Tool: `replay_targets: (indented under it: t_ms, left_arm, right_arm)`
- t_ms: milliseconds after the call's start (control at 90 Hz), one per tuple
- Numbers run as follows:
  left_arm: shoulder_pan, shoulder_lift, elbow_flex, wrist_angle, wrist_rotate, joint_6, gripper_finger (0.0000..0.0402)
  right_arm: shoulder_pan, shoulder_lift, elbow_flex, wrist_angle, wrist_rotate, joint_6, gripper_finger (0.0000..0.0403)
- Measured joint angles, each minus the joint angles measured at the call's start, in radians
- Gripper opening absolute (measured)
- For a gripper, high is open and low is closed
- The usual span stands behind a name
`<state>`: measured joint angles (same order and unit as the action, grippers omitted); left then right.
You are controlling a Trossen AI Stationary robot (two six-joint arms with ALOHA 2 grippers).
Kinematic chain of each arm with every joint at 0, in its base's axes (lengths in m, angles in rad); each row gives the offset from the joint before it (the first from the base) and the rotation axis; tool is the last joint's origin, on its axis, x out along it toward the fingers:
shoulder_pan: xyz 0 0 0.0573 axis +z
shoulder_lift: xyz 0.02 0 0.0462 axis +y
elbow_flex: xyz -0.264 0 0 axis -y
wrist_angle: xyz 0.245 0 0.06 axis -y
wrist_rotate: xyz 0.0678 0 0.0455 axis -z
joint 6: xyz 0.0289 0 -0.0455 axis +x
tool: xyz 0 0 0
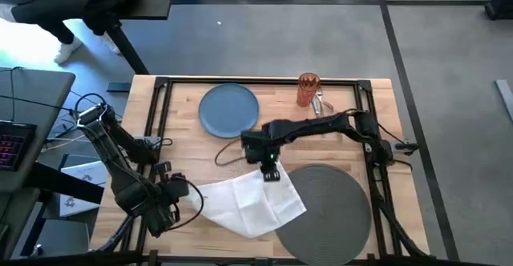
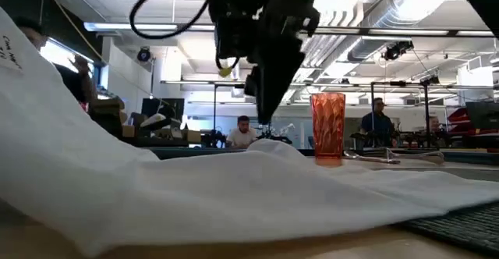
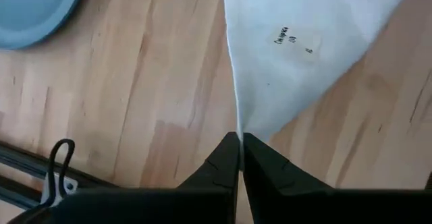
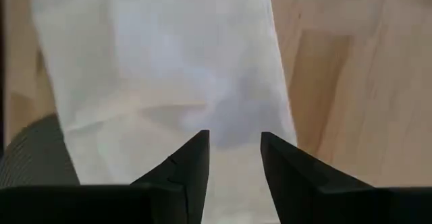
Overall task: Set table place
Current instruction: Fold the white table napkin
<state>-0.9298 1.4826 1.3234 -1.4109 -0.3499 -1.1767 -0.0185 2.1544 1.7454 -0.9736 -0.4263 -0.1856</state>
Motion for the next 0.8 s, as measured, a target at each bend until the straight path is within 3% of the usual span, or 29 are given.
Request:
replay_targets:
  t_ms: [233, 322, 522, 800]
  left_arm:
    - [0.0, 0.0, 0.0, 0.051, -0.013, -0.032, 0.0]
    - [0.0, 0.0, 0.0, 0.052, -0.021, -0.07, 0.0]
    - [0.0, 0.0, 0.0, 0.072, -0.021, -0.105, 0.0]
    - [0.001, 0.0, 0.0, 0.074, -0.027, -0.105, 0.0]
  right_arm:
    - [-0.062, 0.055, -0.001, -0.015, -0.04, -0.158, 0.0223]
    - [-0.048, 0.072, 0.0, -0.029, -0.041, -0.214, 0.0241]
    - [0.011, 0.08, -0.001, -0.095, -0.052, -0.269, 0.0199]
    - [0.093, 0.061, 0.002, -0.312, -0.009, -0.194, 0.0148]
